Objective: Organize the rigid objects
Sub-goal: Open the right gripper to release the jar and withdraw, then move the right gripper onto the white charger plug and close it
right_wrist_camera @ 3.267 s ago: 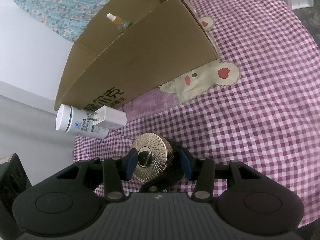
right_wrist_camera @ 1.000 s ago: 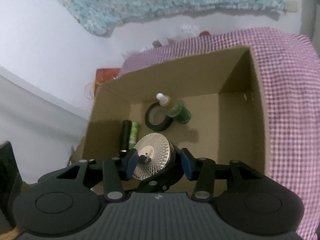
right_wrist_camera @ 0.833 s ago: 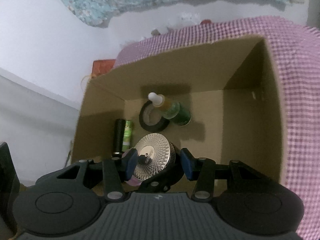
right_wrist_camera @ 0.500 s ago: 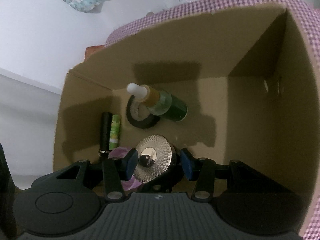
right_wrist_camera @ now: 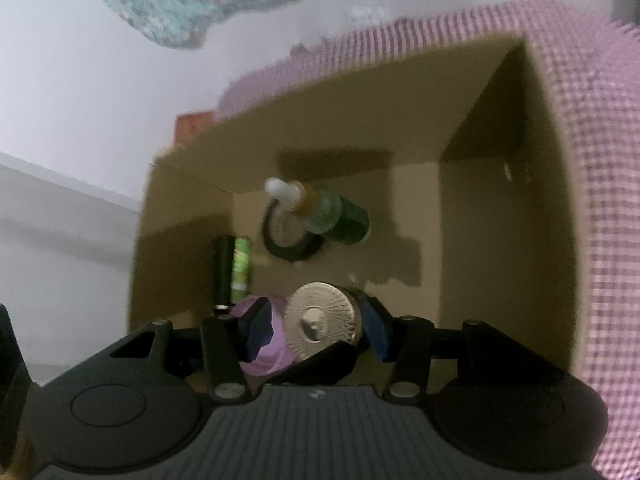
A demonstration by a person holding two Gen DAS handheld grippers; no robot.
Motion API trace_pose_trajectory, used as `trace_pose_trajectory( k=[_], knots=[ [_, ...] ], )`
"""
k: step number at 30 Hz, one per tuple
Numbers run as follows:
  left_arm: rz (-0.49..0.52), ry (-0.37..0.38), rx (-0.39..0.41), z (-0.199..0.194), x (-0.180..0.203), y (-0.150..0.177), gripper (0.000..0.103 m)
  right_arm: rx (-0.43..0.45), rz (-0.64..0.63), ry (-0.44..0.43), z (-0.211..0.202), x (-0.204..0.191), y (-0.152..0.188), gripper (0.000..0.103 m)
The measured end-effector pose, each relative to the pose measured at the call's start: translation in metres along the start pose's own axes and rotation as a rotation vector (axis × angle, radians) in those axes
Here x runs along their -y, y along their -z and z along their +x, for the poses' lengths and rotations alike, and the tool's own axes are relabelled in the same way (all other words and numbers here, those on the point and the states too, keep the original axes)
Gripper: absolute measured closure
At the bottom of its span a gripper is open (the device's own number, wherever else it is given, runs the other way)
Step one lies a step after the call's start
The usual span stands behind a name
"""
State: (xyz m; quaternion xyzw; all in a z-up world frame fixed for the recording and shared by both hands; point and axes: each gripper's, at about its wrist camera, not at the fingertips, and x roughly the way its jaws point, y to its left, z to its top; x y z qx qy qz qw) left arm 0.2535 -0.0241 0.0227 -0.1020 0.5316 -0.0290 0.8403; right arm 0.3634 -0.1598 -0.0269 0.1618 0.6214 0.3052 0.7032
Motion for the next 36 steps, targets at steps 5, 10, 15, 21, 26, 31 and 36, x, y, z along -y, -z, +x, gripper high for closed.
trace_pose_trajectory(
  k=[5,10,15,21,26,31,36],
  knots=[
    [0.056,0.063,0.083,-0.050,0.010,0.018,0.040,0.132,-0.028,-0.045,-0.056,-0.017,0.025,0.049],
    [0.137,0.106,0.164,-0.099,0.004,0.052,0.040,0.279,-0.058,-0.112,-0.115,-0.028,0.073,0.049],
    [0.164,0.114,0.199,-0.122,-0.014,0.091,0.040,0.346,-0.021,-0.172,-0.132,-0.026,0.127,0.049],
    [0.190,0.071,0.218,-0.116,-0.030,0.140,0.040,0.334,0.055,-0.204,-0.114,-0.012,0.175,0.049],
    [0.194,0.035,0.206,-0.098,-0.035,0.170,0.040,0.276,0.106,-0.201,-0.089,-0.005,0.190,0.049],
    [0.206,-0.018,0.234,-0.077,-0.037,0.183,0.041,0.247,0.093,-0.176,-0.070,-0.013,0.187,0.049],
    [0.183,-0.055,0.275,-0.063,-0.043,0.183,0.042,0.228,0.076,-0.164,-0.052,-0.019,0.178,0.050]
  ],
)
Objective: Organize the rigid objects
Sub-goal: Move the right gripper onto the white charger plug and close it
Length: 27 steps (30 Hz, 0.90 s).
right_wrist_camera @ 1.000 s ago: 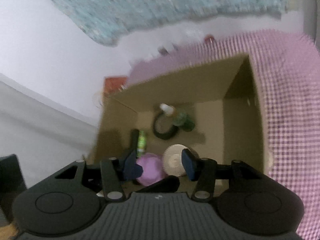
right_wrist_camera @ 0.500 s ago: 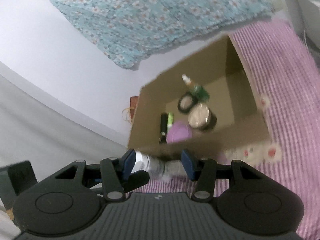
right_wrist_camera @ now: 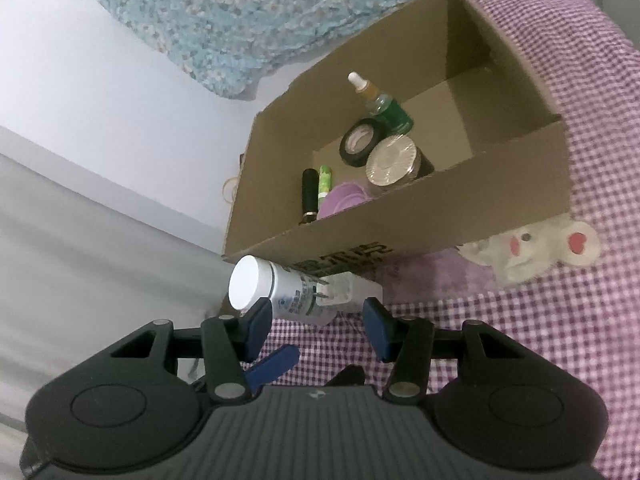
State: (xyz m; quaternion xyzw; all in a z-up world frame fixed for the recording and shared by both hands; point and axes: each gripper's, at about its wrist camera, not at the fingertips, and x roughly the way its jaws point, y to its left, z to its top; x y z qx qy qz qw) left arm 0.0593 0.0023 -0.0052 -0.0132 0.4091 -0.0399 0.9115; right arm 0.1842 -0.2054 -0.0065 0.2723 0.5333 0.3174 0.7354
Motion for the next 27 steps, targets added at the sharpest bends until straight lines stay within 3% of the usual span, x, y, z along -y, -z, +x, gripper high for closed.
trace_pose_trajectory(
  k=[19,27],
  knots=[
    [-0.012,-0.082,-0.014,0.047,-0.009,0.003,0.043,-0.115,-0.037,0.075,0.079,0.008,-0.023,0.065],
    [-0.017,-0.041,-0.016,0.056,-0.009,0.000,0.042,-0.138,-0.012,0.058,0.090,0.015,-0.025,0.066]
  ],
)
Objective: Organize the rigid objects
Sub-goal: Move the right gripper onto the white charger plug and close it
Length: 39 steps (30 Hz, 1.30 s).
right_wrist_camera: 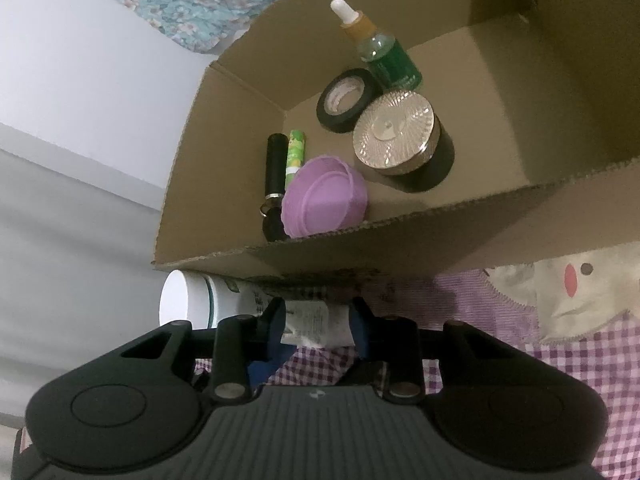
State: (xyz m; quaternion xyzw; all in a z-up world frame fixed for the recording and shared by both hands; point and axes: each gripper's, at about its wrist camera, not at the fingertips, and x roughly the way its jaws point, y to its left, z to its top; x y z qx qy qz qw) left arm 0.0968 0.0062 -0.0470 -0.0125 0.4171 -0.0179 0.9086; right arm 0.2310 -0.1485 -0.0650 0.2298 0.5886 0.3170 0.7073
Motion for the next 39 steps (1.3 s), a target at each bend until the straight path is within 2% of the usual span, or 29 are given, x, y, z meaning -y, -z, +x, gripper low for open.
trace_pose_trajectory(
  k=[5,15,20,27,39],
  knots=[
    [0.013,0.058,0.000,-0.003,0.007,0.003,0.043,0.005,0.038,-0.018,-0.007,0.011,0.001,0.066],
    [0.059,0.156,-0.003,-0.009,0.033,0.013,0.045,0.043,0.097,0.020,-0.037,0.037,0.009,0.066],
    [0.070,0.124,0.014,-0.011,0.033,0.010,0.045,0.063,0.144,0.017,-0.043,0.051,0.009,0.066],
    [0.068,0.085,-0.019,0.003,0.033,0.002,0.046,0.061,0.147,0.015,-0.040,0.054,0.011,0.066],
    [0.070,0.082,-0.031,0.015,0.031,0.000,0.058,0.048,0.135,0.022,-0.031,0.054,0.011,0.066]
  ],
)
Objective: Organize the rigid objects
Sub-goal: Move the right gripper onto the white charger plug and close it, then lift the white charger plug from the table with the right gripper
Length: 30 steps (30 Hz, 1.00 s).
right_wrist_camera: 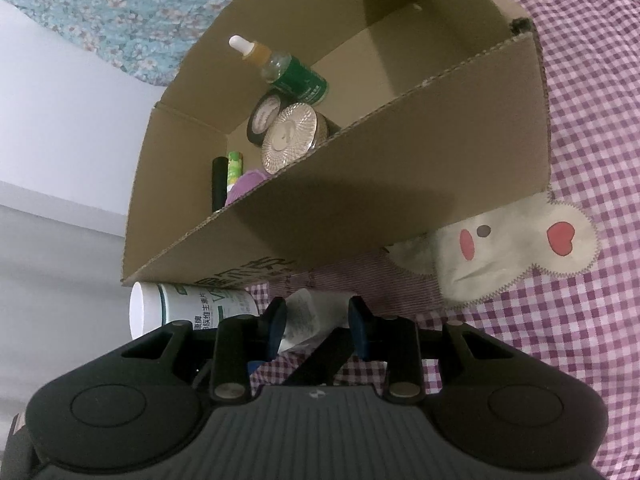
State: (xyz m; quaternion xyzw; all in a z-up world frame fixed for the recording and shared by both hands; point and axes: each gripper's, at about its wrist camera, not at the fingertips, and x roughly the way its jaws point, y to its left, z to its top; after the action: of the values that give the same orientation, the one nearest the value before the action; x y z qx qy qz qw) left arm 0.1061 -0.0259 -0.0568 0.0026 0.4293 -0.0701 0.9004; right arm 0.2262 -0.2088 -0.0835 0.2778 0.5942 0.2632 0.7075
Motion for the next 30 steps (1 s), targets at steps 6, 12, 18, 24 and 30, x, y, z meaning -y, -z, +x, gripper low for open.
trace_pose_trajectory(
  k=[6,12,18,24,30],
  knots=[
    [-0.011,0.001,-0.005,-0.003,-0.001,0.001,0.064,0.000,-0.006,0.011,-0.002,-0.002,0.000,0.068],
    [-0.024,0.003,-0.014,-0.007,0.001,0.002,0.067,0.002,-0.009,0.027,-0.003,-0.004,0.003,0.068],
    [-0.028,0.011,-0.011,-0.012,0.005,0.003,0.070,0.011,-0.009,0.029,-0.010,-0.004,0.007,0.069],
    [-0.033,0.018,-0.014,-0.014,0.006,0.005,0.072,0.007,-0.002,0.022,-0.013,-0.004,0.011,0.072],
    [-0.010,0.020,-0.010,-0.011,0.008,0.003,0.072,0.011,0.028,0.016,-0.012,0.000,0.010,0.072]
  ],
)
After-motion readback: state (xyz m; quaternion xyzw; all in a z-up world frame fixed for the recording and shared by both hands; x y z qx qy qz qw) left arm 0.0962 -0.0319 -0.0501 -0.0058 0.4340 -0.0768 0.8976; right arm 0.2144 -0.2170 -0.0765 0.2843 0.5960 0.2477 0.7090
